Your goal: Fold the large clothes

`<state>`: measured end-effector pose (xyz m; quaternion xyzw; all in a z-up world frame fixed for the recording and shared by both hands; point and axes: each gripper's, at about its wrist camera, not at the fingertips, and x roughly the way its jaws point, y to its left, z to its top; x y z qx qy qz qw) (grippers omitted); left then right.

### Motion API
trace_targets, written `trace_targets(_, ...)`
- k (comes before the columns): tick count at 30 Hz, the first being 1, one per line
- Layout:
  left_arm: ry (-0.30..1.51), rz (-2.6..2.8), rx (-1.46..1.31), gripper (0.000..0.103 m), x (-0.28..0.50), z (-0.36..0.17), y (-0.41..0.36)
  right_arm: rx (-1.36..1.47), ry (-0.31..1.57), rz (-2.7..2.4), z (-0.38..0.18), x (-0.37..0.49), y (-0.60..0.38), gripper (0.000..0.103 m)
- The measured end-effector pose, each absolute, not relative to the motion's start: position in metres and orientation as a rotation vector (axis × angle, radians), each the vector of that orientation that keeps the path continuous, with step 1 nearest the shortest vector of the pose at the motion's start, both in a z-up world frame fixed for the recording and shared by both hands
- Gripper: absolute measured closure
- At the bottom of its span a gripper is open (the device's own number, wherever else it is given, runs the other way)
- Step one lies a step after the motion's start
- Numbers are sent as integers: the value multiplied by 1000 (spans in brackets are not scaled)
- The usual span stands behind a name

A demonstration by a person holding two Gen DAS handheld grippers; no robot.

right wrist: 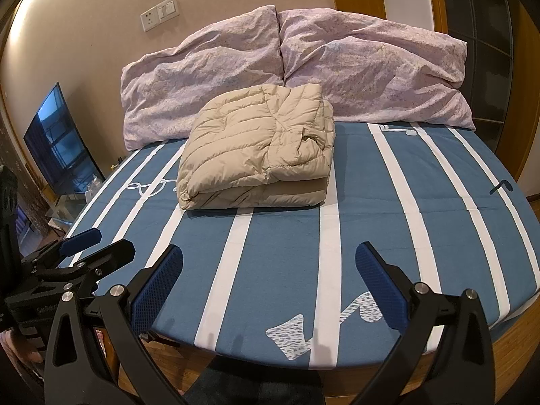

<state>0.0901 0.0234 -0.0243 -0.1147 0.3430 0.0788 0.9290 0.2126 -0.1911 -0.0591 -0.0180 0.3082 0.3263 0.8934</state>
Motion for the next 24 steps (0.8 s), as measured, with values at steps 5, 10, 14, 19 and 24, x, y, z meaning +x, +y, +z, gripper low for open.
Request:
trace_targets(5,700,160,-233,3,92,-24,24,-38,639,676,-59,213,-191,1)
trace_targets(10,701,160,-236,2,92,-24,24,-38,639,675,-58,213,-191,1)
trace_targets(14,701,159,-236,2,92,-24,23,-38,639,676,-58,213,-192,1)
trace_targets(19,701,159,-237,3,93,-24,23,-38,640,676,-58,213,-191,1)
trace_targets(24,703,160,-236,3,93,-24,22,-37,640,676,-58,213,-191,1)
